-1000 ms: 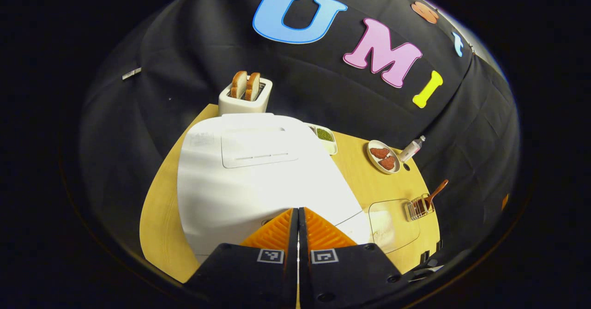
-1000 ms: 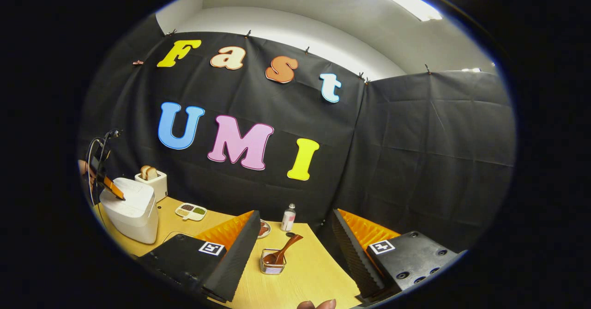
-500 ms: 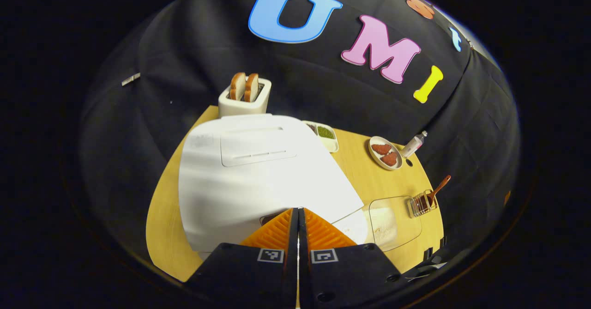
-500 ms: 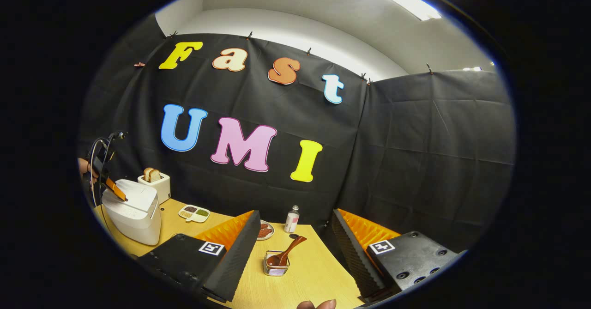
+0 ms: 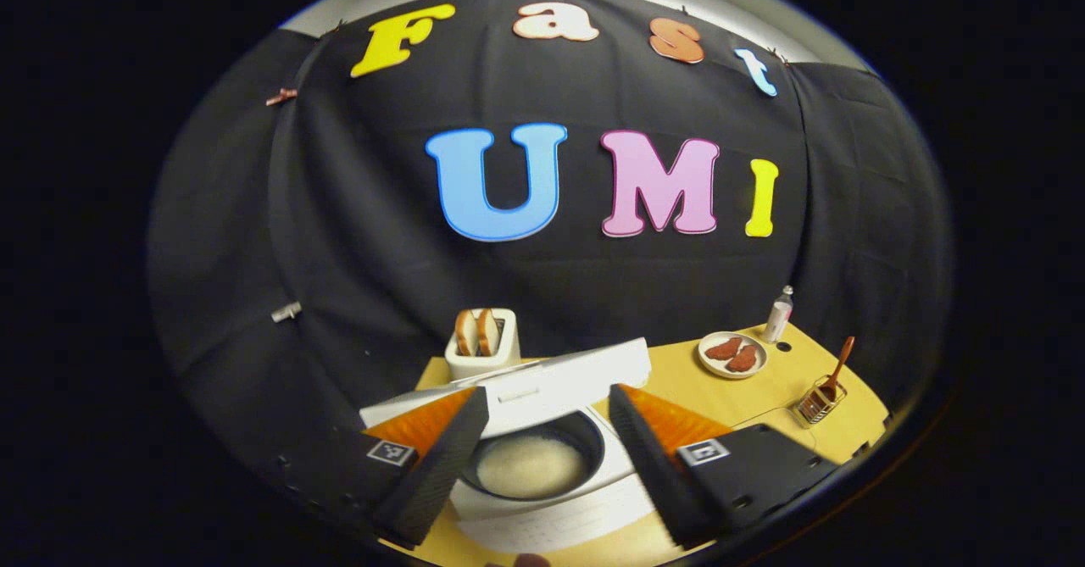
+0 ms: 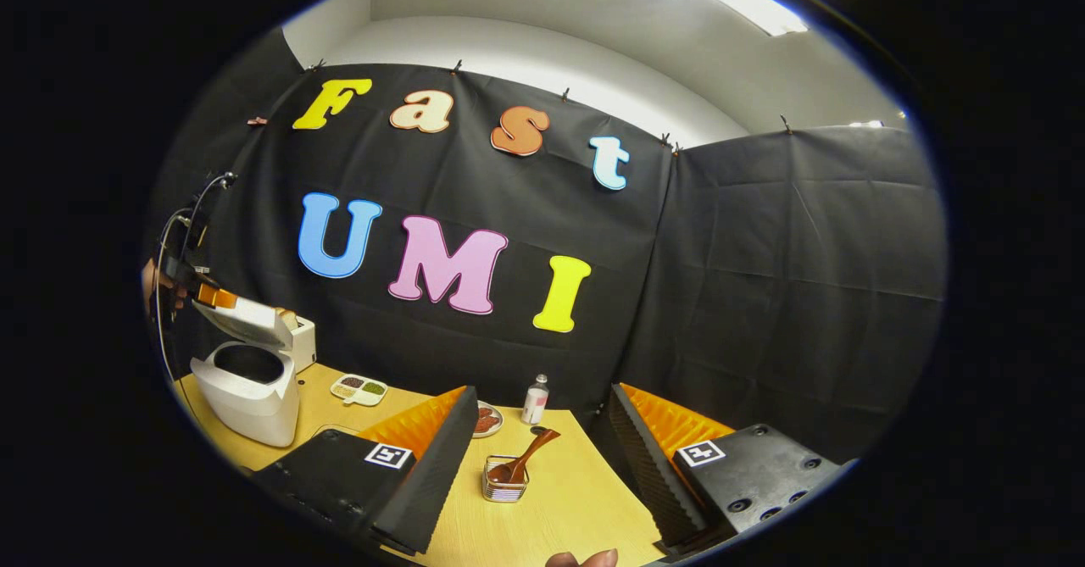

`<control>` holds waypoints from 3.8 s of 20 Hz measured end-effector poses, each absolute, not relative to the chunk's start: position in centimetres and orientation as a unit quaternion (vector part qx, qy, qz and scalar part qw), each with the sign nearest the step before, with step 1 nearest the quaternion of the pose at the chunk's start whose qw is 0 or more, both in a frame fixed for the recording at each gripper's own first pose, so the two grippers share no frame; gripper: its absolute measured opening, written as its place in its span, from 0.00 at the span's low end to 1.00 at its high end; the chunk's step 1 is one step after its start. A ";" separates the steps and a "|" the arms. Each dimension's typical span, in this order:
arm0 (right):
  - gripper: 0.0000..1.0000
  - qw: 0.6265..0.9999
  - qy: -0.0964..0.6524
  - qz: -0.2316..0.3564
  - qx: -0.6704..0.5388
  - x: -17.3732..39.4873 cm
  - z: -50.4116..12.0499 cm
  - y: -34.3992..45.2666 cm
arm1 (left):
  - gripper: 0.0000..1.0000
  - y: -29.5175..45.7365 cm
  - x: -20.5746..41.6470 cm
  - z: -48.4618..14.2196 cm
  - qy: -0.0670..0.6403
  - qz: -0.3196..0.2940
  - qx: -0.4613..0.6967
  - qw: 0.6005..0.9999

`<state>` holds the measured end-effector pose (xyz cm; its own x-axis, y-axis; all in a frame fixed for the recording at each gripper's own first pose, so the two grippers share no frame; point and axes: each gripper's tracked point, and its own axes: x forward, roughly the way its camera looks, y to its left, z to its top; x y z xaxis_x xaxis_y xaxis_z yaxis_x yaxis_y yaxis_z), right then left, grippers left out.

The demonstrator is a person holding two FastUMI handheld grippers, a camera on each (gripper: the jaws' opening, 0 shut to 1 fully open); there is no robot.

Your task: Close the left gripper, press the button to open the rice cooker; take a wooden spoon from the chopstick holder with the right hand, scoop a spoonful of rice and pour it into the rice cooker, then put the wooden spoon back into the chopstick holder.

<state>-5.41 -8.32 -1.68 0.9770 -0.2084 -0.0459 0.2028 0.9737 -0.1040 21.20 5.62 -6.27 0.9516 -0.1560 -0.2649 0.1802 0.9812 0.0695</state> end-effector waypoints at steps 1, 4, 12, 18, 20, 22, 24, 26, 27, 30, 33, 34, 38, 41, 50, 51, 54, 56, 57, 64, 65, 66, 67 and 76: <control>0.97 0.993 0.030 -0.103 -0.048 -5.6 -1.8 -8.5 | 0.98 5.7 20.0 -4.8 0.114 -0.079 0.051 0.989; 0.97 0.994 0.038 -0.093 -0.038 -6.0 -2.5 -8.6 | 0.97 5.6 17.6 -2.8 0.089 -0.061 0.035 0.994; 0.98 0.995 0.096 -0.008 -0.004 -2.5 -8.5 -9.0 | 0.97 5.7 9.6 -1.8 0.064 -0.015 0.005 0.998; 0.98 0.984 0.170 0.022 0.043 4.2 -17.3 -11.8 | 0.98 4.8 5.1 -2.1 0.070 0.038 -0.007 0.997; 0.98 0.978 0.199 0.038 0.059 6.2 -20.7 -12.3 | 0.97 4.3 4.0 -2.4 0.076 0.055 -0.015 0.995; 0.98 0.967 0.229 0.064 0.086 8.3 -23.8 -12.1 | 0.98 4.3 2.9 -3.1 0.084 0.077 -0.018 0.993; 0.95 0.958 0.254 0.074 0.114 10.3 -26.9 -12.6 | 0.98 4.3 2.0 -3.5 0.090 0.099 -0.013 0.991; 0.89 0.949 0.272 0.073 0.141 12.4 -29.9 -13.1 | 0.98 4.3 1.0 -4.0 0.099 0.119 -0.013 0.988; 0.86 0.945 0.279 0.075 0.152 13.4 -31.1 -13.2 | 0.98 4.3 0.5 -4.2 0.102 0.130 -0.015 0.986; 0.82 0.932 0.299 0.091 0.184 15.7 -34.3 -12.9 | 0.98 4.3 -1.2 -4.7 0.110 0.159 -0.022 0.981; 0.46 0.917 0.327 0.093 0.208 17.3 -37.2 -12.6 | 0.97 4.4 -2.8 -5.5 0.122 0.191 -0.016 0.974; 0.43 0.914 0.329 0.099 0.214 17.7 -37.6 -12.3 | 0.98 4.4 -3.3 -5.4 0.122 0.200 -0.014 0.972; 0.23 0.906 0.324 0.111 0.248 18.5 -37.0 -11.6 | 0.97 4.1 -5.4 -5.6 0.124 0.224 -0.021 0.967; 0.14 0.913 0.304 0.113 0.247 18.5 -35.4 -11.6 | 0.98 4.5 -6.8 -5.6 0.124 0.238 -0.028 0.963; 0.12 0.940 0.220 0.111 0.238 17.3 -23.1 -12.4 | 0.97 7.3 -7.1 -6.0 0.121 0.216 -0.051 0.968; 0.11 0.941 0.210 0.118 0.238 16.8 -21.3 -11.7 | 0.97 7.6 -7.0 -6.0 0.120 0.207 -0.052 0.970; 0.11 0.943 0.178 0.137 0.243 14.7 -15.9 -8.3 | 0.97 9.0 -6.0 -5.7 0.114 0.172 -0.048 0.977; 0.11 0.945 0.167 0.156 0.236 13.1 -13.4 -5.0 | 0.97 9.9 -4.9 -5.5 0.110 0.149 -0.040 0.982; 0.11 0.946 0.166 0.165 0.223 12.4 -12.8 -3.4 | 0.97 10.2 -4.4 -5.4 0.108 0.137 -0.036 0.984; 0.12 0.956 0.200 0.194 0.089 9.7 -15.2 6.8 | 0.99 12.7 -2.1 -5.1 0.093 0.074 -0.013 0.993; 0.12 0.957 0.208 0.192 0.068 9.6 -16.3 8.0 | 0.99 13.0 -1.9 -5.1 0.093 0.068 -0.012 0.993; 0.12 0.956 0.214 0.193 0.047 9.7 -17.5 9.3 | 0.99 13.5 -1.8 -5.3 0.095 0.065 -0.010 0.993; 0.11 0.956 0.219 0.193 0.022 9.9 -18.7 10.5 | 0.99 14.1 -1.6 -5.4 0.096 0.064 -0.005 0.993; 0.12 0.914 0.320 0.180 -0.175 11.4 -32.4 15.3 | 0.99 14.6 1.3 -6.3 0.097 0.043 -0.007 0.994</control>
